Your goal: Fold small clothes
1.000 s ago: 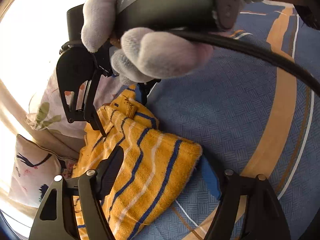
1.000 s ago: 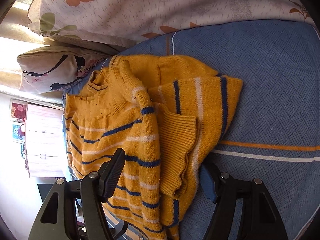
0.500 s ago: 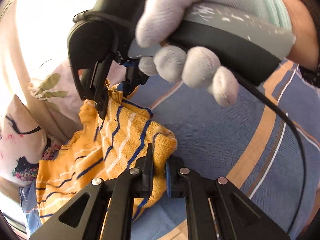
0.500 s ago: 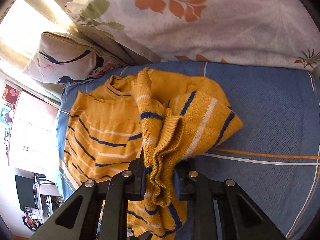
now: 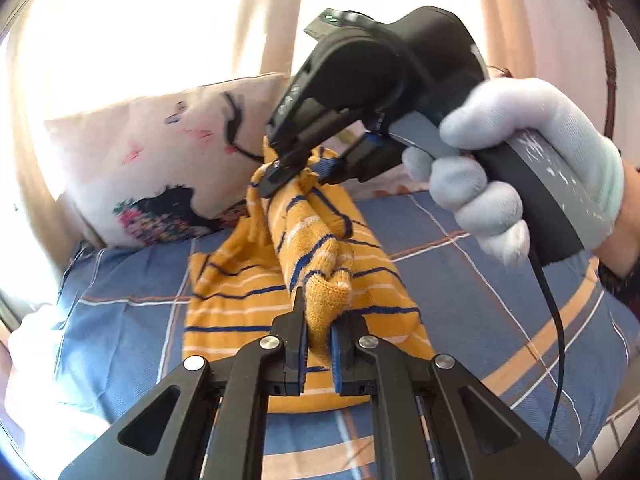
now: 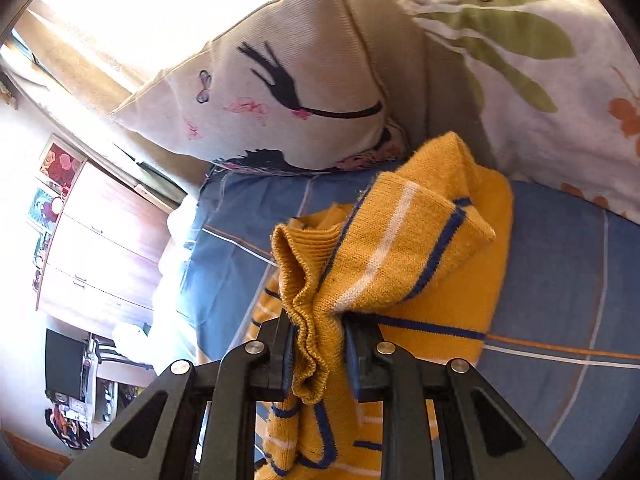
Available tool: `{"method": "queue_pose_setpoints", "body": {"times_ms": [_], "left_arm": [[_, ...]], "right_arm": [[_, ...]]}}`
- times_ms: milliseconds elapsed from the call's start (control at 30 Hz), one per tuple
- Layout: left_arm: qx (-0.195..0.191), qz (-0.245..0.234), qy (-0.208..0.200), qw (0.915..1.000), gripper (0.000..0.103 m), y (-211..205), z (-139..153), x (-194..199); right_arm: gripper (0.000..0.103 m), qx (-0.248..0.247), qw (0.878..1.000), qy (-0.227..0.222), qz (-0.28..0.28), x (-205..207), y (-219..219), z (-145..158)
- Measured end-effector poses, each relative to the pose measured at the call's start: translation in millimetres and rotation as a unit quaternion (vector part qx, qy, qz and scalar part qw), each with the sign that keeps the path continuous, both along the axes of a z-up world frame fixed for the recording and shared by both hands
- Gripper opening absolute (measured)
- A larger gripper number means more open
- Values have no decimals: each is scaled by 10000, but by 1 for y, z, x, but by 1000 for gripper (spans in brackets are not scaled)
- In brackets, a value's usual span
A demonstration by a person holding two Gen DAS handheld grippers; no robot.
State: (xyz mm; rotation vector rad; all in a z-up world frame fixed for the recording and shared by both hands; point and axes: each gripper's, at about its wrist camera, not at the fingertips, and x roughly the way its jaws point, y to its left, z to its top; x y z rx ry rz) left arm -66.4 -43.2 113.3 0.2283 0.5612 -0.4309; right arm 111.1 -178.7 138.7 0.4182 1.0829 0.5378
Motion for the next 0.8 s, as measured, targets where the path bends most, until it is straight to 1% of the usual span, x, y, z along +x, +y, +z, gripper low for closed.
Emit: {"method": "queue_pose_setpoints", "body": {"times_ms": [100,133,167,200,233,267,300,333,367,433,467,500,533,567,633,667,733,767,800], "left_arm": [[-394,389,297,9980,9,44,-4,20],[-537,485,470,9963,9,56,-8,24],[-672,571,670,9938,9,69,-15,28],[-793,626,881,9910,11,77,-21,36],[-905,663,1094,9876,14,85,-30,41],[-1021,700,1273,9841,15,94,-40,43],[-1146,737,1416,9805,18,100,-48,44],[-1270,754,1503,9776,21,104,-54,43],[-1404,733,1582,9746,24,111,-60,46],[-1655,759,1702,9684,39,118,-67,45],[-1737,799,1721,9663,40,121,-68,43],[-1768,806,1707,9660,41,120,-68,41],[-1747,802,1665,9671,41,121,-70,36],[-1645,816,1607,9698,41,118,-72,33],[-1384,835,1461,9760,41,112,-77,34],[-1275,844,1414,9781,42,110,-81,38],[-1093,891,1386,9803,42,105,-82,34],[-1032,909,1368,9810,42,104,-83,32],[-985,930,1358,9814,42,104,-83,29]], "right_arm": [[23,49,9999,111,-74,14,35,-10],[24,-18,9998,180,-27,18,47,-16],[29,-107,9996,269,59,22,57,-23],[32,-242,9988,382,172,25,66,-32],[34,-463,9975,467,242,27,73,-39],[40,-735,9958,489,260,27,77,-43],[47,-994,9936,471,272,27,79,-47],[57,-1161,9919,431,297,25,80,-48],[57,-1237,9909,418,318,23,79,-47],[58,-1379,9890,433,304,19,76,-43],[59,-1509,9875,360,281,16,78,-37],[59,-1676,9853,190,273,13,81,-29],[59,-1897,9814,-82,283,9,85,-17],[59,-2135,9756,-404,306,5,91,-6],[59,-2585,9588,-1085,467,-4,111,14],[59,-2744,9503,-1310,668,-7,125,19],[59,-2926,9375,-1501,1135,-6,159,21],[59,-3067,9291,-1558,1359,-7,175,17],[59,-3267,9177,-1615,1582,-8,193,11]]}}
